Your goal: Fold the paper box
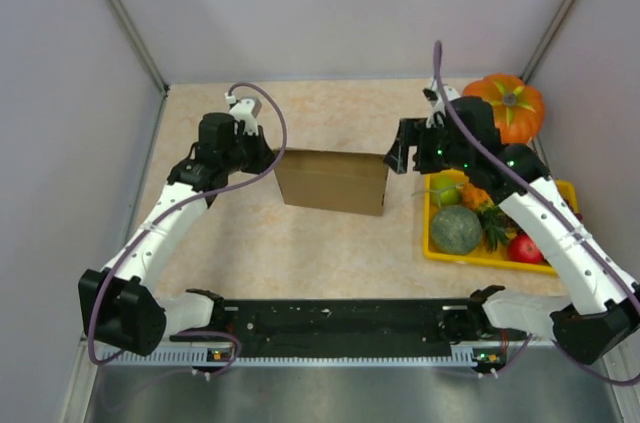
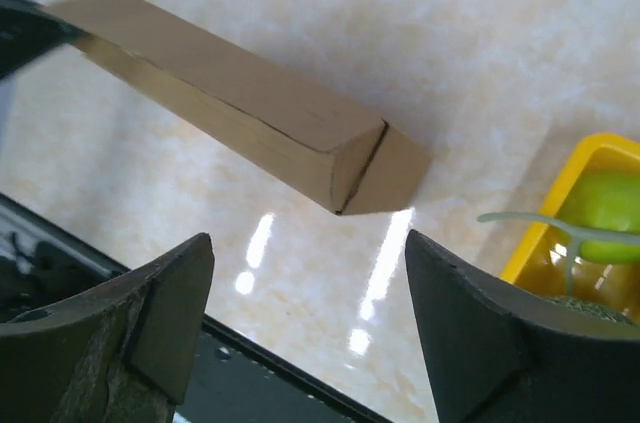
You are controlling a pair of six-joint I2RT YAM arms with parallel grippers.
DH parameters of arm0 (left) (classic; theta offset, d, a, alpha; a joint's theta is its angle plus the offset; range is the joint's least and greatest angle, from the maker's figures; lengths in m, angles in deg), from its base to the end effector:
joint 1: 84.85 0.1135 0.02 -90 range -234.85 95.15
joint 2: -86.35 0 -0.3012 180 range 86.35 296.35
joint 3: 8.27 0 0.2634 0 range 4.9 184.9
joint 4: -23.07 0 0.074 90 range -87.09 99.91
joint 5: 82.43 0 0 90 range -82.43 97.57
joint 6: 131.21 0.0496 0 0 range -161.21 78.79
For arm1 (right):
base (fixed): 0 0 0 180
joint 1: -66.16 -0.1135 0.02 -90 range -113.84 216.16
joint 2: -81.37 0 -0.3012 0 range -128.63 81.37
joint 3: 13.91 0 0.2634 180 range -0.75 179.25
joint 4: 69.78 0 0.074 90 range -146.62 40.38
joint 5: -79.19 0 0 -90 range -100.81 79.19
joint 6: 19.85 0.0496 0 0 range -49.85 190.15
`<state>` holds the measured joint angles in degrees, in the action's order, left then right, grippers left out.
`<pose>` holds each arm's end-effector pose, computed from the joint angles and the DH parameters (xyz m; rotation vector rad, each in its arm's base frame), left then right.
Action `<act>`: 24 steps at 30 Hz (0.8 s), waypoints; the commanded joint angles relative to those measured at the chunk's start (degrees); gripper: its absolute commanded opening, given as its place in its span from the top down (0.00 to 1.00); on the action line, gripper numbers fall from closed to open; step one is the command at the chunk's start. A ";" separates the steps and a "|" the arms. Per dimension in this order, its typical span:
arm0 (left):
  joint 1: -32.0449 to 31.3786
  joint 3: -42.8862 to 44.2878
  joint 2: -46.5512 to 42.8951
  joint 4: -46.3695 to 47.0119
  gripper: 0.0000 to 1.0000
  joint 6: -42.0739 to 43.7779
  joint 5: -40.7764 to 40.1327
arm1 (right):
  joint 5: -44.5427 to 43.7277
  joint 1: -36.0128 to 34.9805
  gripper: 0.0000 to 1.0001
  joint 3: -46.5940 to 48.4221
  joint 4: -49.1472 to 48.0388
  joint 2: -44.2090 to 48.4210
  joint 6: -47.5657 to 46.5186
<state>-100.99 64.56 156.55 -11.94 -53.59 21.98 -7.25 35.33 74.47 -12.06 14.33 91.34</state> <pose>0.2695 -0.0908 0.3436 0.2212 2.1567 -0.5580 0.2108 0.1294 0.4134 -0.2257 2.2531 0.5650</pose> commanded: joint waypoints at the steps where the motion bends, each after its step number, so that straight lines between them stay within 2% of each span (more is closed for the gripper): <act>1: -0.38 -3.41 0.47 -3.99 1.00 -2.91 -1.93 | 14.66 5.50 0.28 5.20 -6.12 -2.03 8.05; 2: -0.47 -3.58 0.38 -3.65 1.00 -3.09 -2.20 | 18.30 7.60 0.33 4.94 -8.93 -3.34 14.86; 4: -0.56 -3.58 -0.06 -3.64 1.00 -3.52 -2.46 | 26.11 7.89 0.54 2.57 -21.66 -6.93 25.33; 7: -0.91 -3.67 -0.58 -3.64 1.00 -4.40 -3.25 | 30.79 7.89 0.72 -1.38 -36.96 -10.90 36.15; 10: -1.26 -3.93 -1.46 -3.55 1.00 -5.02 -4.66 | 30.90 7.71 0.75 -7.18 -47.51 -12.31 41.02; 15: -2.14 -4.81 -3.22 -2.50 1.00 -6.42 -6.24 | 31.78 7.63 0.76 -18.06 -54.39 -12.15 43.58; 18: -2.49 -5.78 -4.18 -1.45 1.00 -6.87 -5.46 | 30.90 7.89 0.76 -22.55 -54.57 -11.79 42.27; 20: -2.49 -6.13 -4.80 -1.45 0.89 -6.95 -4.05 | 30.64 7.98 0.76 -24.24 -56.06 -11.79 41.83; 21: -2.49 -6.22 -5.76 -1.53 0.75 -6.78 -2.83 | 30.38 7.89 0.76 -25.20 -56.16 -11.97 41.48; 24: -2.40 -5.35 -9.27 -4.33 0.59 -6.08 -0.70 | 29.84 8.33 0.76 -25.74 -55.45 -12.93 39.72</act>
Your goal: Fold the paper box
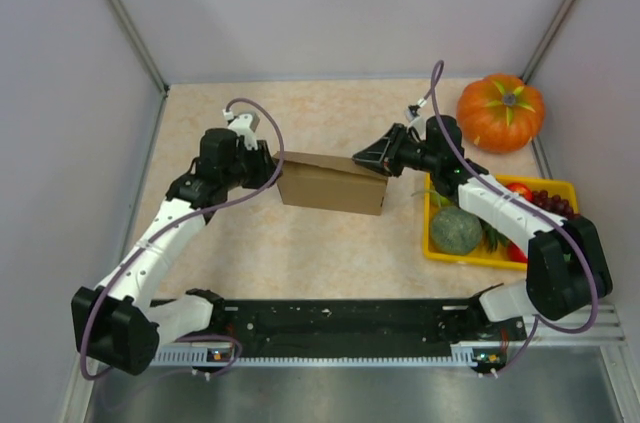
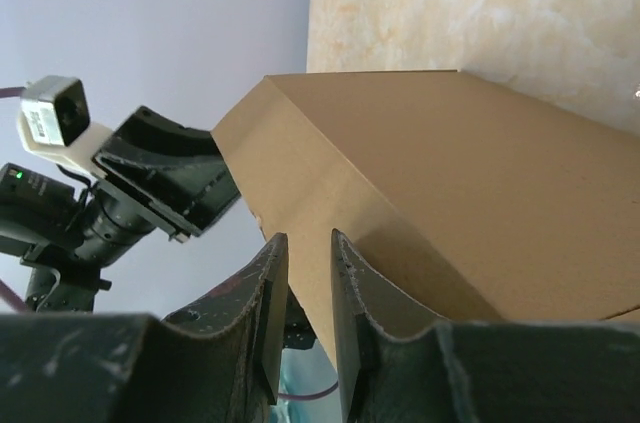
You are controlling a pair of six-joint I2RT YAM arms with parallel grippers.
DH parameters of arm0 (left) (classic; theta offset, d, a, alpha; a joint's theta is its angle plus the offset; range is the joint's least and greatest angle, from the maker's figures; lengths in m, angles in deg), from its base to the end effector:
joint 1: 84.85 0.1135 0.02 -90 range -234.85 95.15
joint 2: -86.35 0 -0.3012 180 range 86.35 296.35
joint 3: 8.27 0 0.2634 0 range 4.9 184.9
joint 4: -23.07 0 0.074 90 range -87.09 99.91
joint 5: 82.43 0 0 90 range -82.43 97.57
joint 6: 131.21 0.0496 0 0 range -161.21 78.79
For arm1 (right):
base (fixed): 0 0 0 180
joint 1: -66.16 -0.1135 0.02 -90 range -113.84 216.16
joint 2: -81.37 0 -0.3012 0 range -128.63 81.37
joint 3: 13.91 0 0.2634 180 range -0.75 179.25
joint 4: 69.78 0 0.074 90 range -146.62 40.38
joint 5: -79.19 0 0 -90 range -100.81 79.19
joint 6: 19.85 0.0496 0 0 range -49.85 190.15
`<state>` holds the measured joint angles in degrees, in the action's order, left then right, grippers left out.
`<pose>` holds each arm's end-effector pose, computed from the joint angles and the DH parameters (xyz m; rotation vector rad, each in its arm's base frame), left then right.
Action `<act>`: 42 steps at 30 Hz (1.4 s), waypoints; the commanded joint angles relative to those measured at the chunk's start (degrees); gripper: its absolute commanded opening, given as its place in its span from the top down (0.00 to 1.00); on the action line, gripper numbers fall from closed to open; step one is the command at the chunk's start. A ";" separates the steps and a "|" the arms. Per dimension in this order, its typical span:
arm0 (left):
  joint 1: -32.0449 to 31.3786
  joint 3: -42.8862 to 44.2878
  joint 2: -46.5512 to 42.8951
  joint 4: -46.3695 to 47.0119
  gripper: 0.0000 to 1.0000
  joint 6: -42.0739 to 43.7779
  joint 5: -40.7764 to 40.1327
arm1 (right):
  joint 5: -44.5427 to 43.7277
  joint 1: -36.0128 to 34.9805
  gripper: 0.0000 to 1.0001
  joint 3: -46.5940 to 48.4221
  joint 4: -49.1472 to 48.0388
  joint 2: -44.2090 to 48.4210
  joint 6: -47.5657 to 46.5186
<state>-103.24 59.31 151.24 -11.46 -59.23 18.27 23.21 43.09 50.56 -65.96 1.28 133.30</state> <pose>0.2434 -0.0906 0.3338 0.1198 2.1665 -0.5692 0.2931 0.1550 0.3010 0.2977 2.1656 1.5102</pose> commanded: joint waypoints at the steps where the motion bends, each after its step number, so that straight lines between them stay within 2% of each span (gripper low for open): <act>1: -0.07 0.16 -5.02 -5.87 0.47 -0.26 3.10 | -0.19 0.74 0.76 -1.83 -1.55 -0.06 -2.68; 4: 2.47 1.40 -9.94 -10.53 0.36 1.15 5.03 | -0.09 0.92 0.76 -0.86 0.19 0.03 -4.87; 6: 8.17 1.31 -12.84 -9.32 0.37 -1.13 12.03 | 0.08 0.92 0.76 1.15 3.61 -0.24 -6.72; 7: 10.72 1.22 -13.20 -7.74 0.43 -2.71 15.98 | 0.08 0.83 0.76 1.86 4.76 -0.59 -8.38; 8: 14.75 1.22 -12.33 -5.73 0.48 -6.64 24.29 | 0.17 0.92 0.76 2.82 5.56 -0.59 -9.18; 9: 15.83 2.09 -11.19 -1.62 0.53 -8.42 26.89 | 0.26 0.83 0.76 3.09 6.09 -0.59 -9.71; 10: 16.10 3.06 -9.70 -0.18 0.60 -9.74 28.57 | 0.08 0.83 0.76 3.18 6.53 -0.15 -10.33; 11: 16.11 4.37 -6.12 0.70 0.73 -12.62 29.46 | 0.17 0.83 0.76 3.36 6.53 -0.06 -10.51; 13: 16.11 7.19 -2.58 8.77 0.82 -16.50 36.47 | -0.09 0.83 0.76 3.88 7.67 0.03 -11.29; 15: 15.84 7.81 1.55 16.32 0.91 -24.05 41.39 | -0.27 0.92 0.76 3.97 7.76 -0.06 -11.39; 16: 15.58 7.64 2.61 21.84 0.94 -25.73 42.20 | -0.44 0.92 0.76 3.97 7.76 -0.15 -11.65; 17: 14.80 7.55 4.10 23.20 0.95 -26.97 42.65 | -0.45 0.92 0.76 3.89 7.76 -0.32 -11.65; 20: 13.74 5.36 5.51 22.59 0.99 -23.92 41.08 | -0.62 0.92 0.76 3.89 7.50 -0.76 -11.91; 25: 13.91 -4.92 9.46 27.96 1.00 -22.85 40.72 | 0.26 0.92 0.76 4.06 7.23 -1.64 -12.53; 29: 14.08 -4.23 12.28 22.95 1.00 -17.41 39.22 | 1.57 0.92 0.76 6.42 8.20 -1.38 -12.53; 36: 14.17 -0.98 10.18 16.89 1.00 -14.50 37.64 | 4.38 0.92 0.75 11.88 11.01 0.99 -12.18; 42: 14.17 -2.29 11.84 15.74 1.00 -13.27 36.50 | 4.48 2.76 0.74 5.39 10.66 6.79 -12.96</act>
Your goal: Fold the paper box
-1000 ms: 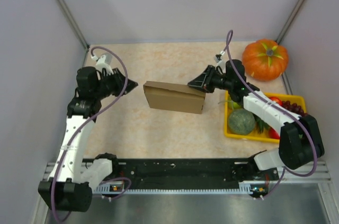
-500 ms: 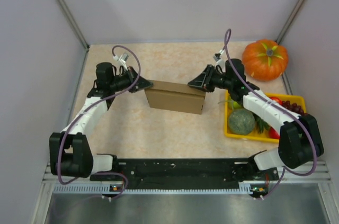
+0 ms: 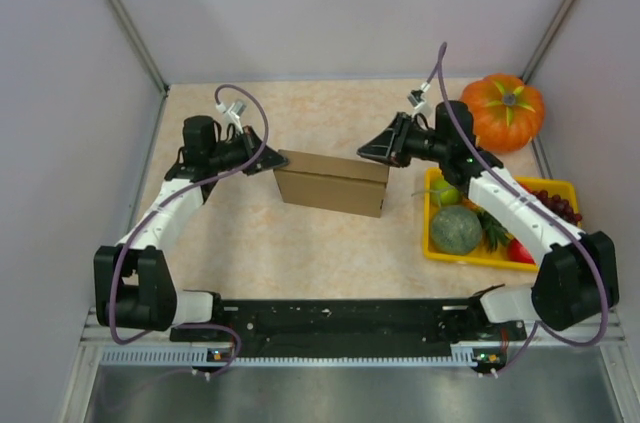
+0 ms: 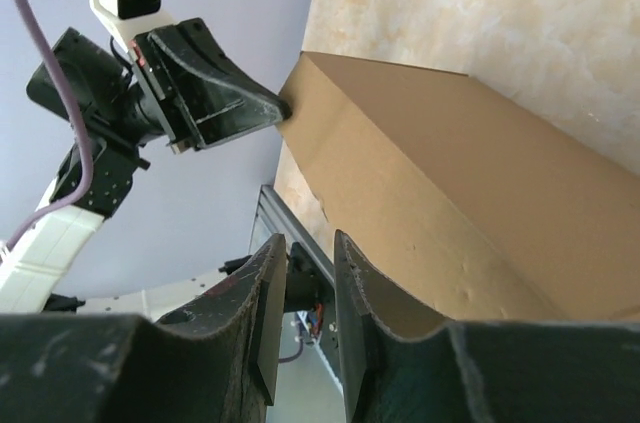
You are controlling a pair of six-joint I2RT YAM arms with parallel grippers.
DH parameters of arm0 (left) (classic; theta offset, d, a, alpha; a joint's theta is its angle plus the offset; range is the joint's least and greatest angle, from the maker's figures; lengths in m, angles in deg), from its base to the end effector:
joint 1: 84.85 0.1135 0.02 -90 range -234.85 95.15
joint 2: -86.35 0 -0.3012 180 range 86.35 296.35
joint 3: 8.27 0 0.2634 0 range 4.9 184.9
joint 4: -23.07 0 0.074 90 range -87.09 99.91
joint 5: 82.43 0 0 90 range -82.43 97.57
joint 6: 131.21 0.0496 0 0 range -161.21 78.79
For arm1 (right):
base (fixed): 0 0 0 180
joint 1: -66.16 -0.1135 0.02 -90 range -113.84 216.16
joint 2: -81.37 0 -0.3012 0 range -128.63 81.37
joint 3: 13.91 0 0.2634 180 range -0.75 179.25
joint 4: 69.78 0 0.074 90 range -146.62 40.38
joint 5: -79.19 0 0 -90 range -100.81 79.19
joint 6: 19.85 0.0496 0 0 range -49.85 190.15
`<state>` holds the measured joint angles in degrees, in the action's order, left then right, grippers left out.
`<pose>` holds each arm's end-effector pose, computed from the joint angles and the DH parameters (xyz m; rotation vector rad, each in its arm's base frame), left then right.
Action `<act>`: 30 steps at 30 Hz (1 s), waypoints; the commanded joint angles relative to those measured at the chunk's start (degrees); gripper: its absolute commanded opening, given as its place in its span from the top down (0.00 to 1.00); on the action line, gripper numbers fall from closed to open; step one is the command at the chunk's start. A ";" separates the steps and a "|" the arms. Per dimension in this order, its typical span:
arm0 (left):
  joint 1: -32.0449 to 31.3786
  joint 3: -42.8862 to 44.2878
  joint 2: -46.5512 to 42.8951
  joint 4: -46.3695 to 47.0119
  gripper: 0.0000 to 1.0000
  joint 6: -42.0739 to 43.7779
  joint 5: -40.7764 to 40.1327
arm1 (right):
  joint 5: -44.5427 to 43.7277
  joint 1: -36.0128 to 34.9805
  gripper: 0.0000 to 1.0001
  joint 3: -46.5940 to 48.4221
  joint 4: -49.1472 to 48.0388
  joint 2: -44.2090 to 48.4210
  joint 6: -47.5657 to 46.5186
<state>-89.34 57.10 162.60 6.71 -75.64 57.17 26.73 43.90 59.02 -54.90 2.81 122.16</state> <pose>0.2976 -0.0613 0.3078 0.0283 2.1095 -1.2973 0.2926 0.1524 0.3432 0.0606 2.1526 1.4455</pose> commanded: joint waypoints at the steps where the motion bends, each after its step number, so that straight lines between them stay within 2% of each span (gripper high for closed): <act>1: 0.27 -0.52 0.83 -1.99 1.00 3.23 -2.41 | 1.22 2.65 0.74 -4.64 -0.66 5.52 -1.91; 5: 0.27 -2.89 1.10 -0.85 1.00 3.15 -3.46 | 3.16 3.45 0.75 -14.92 -8.12 6.05 0.46; 7: 0.36 -3.16 1.36 -0.32 1.00 2.80 -3.29 | 1.58 3.71 0.75 -16.26 -7.87 6.32 -0.50; 9: 0.27 -0.89 1.80 -2.06 1.00 3.06 -2.94 | 1.66 3.80 0.75 -14.17 -4.99 6.06 -2.34; 13: 0.27 2.72 1.36 -4.44 1.00 4.29 -3.29 | 0.87 4.77 0.75 -3.72 2.76 8.50 -5.86; 16: 0.27 1.86 1.36 -4.80 1.00 4.64 -3.99 | 2.09 5.30 0.75 -2.29 4.08 10.35 -5.52; 18: 0.27 1.23 1.62 -4.44 1.00 4.55 -4.08 | 4.63 5.30 0.75 -5.34 1.29 10.80 -2.11; 19: 0.27 0.62 1.80 -3.84 1.00 4.55 -4.25 | 5.17 5.21 0.75 -10.76 -4.91 11.15 -0.78; 20: 0.27 0.44 1.97 -3.57 1.00 4.55 -4.34 | 4.65 5.30 0.75 -13.25 -6.45 11.50 0.19; 23: 0.27 1.75 2.50 -4.09 1.00 4.73 -3.99 | 1.41 5.30 0.75 -18.63 -7.16 9.93 -2.78; 26: 0.36 8.51 2.42 -9.35 0.93 6.66 -3.11 | 2.09 5.65 0.76 -19.16 -7.78 6.68 -4.72; 27: 0.36 10.53 2.07 -10.67 0.87 7.36 -3.11 | 2.53 5.82 0.76 -18.90 -7.52 5.19 -5.07; 30: 1.24 16.78 0.40 -13.32 0.81 8.68 -1.89 | 2.02 6.26 0.76 -17.85 -5.51 5.70 -6.47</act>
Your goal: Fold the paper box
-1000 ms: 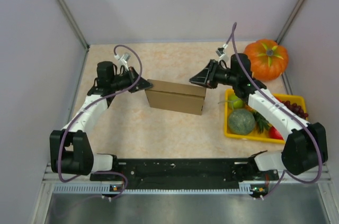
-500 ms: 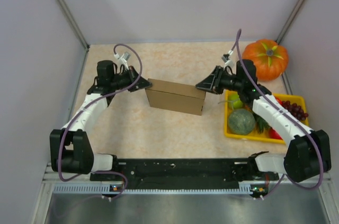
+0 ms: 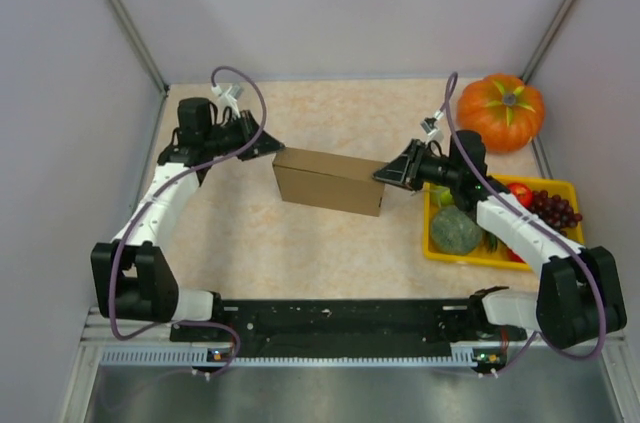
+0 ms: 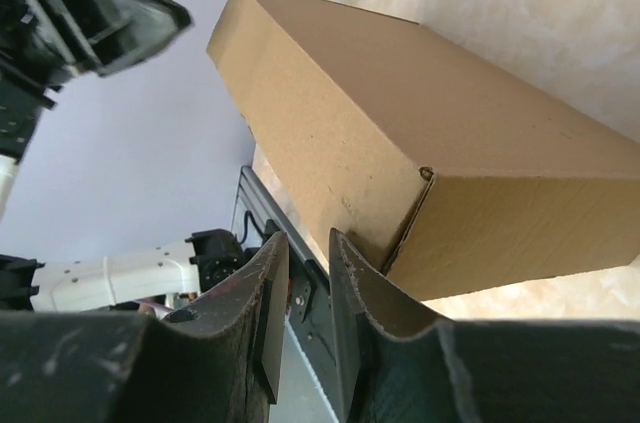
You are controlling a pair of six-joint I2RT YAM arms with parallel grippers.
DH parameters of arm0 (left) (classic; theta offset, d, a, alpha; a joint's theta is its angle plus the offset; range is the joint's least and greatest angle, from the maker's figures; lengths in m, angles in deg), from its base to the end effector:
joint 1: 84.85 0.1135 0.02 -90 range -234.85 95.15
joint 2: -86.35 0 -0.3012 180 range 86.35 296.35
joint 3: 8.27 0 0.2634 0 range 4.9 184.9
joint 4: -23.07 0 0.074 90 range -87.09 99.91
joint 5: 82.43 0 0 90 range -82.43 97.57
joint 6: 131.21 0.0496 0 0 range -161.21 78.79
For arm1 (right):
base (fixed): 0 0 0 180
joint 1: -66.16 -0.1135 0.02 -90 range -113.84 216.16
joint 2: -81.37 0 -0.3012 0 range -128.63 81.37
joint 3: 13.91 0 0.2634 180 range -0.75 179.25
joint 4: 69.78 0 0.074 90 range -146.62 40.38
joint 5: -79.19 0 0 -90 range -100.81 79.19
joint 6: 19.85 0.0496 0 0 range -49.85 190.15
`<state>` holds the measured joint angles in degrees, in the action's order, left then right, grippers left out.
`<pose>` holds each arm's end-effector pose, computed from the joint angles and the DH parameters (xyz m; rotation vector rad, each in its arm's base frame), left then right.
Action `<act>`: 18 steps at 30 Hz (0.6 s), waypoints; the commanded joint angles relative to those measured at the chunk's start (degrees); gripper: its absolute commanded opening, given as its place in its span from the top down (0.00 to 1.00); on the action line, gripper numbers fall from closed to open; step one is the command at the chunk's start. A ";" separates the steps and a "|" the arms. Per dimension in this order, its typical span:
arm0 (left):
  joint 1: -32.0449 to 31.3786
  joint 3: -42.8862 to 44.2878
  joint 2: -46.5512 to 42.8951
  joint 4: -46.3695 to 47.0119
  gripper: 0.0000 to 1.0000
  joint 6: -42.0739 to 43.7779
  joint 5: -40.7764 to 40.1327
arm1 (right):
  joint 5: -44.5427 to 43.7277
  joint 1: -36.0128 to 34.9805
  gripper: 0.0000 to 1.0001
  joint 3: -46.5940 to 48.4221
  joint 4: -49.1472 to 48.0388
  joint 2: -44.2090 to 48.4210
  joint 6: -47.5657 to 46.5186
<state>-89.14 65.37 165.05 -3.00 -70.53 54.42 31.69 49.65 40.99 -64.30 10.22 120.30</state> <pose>0.3121 -0.0597 0.3298 0.0459 2.1496 -1.2070 0.2573 0.1112 0.2839 0.0769 2.1463 1.4483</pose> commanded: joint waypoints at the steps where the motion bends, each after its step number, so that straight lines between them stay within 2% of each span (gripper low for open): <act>1: 1.56 9.74 -2.84 -3.18 0.80 2.44 2.09 | -3.30 0.52 0.76 1.41 4.95 -1.53 -5.32; 3: 1.75 9.67 -3.37 0.68 0.81 0.76 2.89 | -3.83 0.52 0.76 2.47 7.06 -1.44 -6.64; 6: 1.83 8.44 -2.67 1.13 0.88 0.05 2.37 | -3.65 0.52 0.75 3.18 7.24 -1.71 -6.65; 13: 3.86 -6.74 2.59 7.88 0.95 0.67 3.68 | -3.31 0.52 0.75 6.07 7.59 -2.67 -6.38; 15: 3.86 -7.99 4.44 7.90 0.96 1.19 4.12 | -3.21 0.52 0.75 6.95 7.59 -2.67 -6.03; 18: 3.86 -7.91 2.09 5.80 0.96 3.64 1.42 | -2.78 0.52 0.75 9.76 9.61 -2.76 -6.55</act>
<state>-84.93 59.64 168.00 5.61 -71.69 60.73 30.80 49.80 46.45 -58.09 8.18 116.19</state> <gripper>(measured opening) 0.040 0.243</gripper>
